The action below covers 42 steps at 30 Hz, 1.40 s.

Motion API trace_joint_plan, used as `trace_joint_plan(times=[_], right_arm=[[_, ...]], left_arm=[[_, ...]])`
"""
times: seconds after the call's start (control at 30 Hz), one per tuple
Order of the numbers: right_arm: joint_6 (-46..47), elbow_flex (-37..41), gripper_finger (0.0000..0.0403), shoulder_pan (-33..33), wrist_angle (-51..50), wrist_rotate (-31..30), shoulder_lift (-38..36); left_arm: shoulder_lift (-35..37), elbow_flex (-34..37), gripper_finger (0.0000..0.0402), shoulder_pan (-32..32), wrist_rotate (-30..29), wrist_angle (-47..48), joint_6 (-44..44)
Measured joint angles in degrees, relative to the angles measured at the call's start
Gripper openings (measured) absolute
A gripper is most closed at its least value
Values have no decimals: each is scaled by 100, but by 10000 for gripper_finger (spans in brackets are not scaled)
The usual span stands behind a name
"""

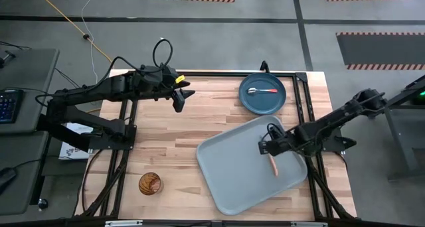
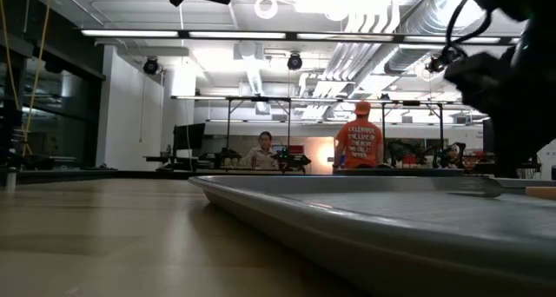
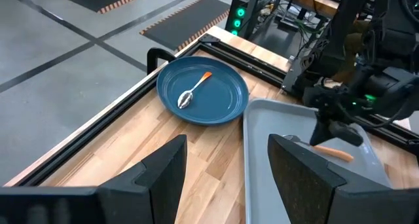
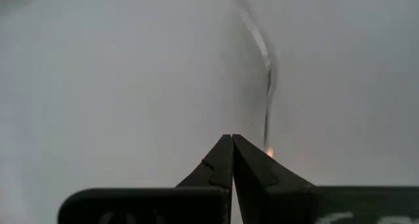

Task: Pick and place plate/cup/fork/spoon on tray
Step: Put the light brown fork to the right of the gray tray

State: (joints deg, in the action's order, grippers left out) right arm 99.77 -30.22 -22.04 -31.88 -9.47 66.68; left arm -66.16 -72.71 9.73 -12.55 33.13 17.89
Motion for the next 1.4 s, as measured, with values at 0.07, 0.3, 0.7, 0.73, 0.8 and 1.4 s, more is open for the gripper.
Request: trace_joint_plan(times=[0.07, 0.3, 0.7, 0.73, 0.8, 1.4], right_arm=[[-124, 2, 0, 187, 43, 3, 171], [-456, 7, 0, 623, 87, 74, 391], [-879, 11, 0, 793, -408, 389, 322], [-879, 11, 0, 793, -488, 391, 299], [-879, 11, 0, 793, -632, 391, 214], [-418, 15, 0, -52, 25, 668, 285]], left_arm=[[-4, 0, 202, -2, 2, 8, -1], [-10, 0, 202, -1, 2, 1, 4], [-10, -1, 202, 1, 1, 1, 2], [-10, 0, 202, -2, 2, -3, 2], [-10, 0, 202, 0, 1, -1, 2], [-11, 0, 202, 0, -1, -5, 2]])
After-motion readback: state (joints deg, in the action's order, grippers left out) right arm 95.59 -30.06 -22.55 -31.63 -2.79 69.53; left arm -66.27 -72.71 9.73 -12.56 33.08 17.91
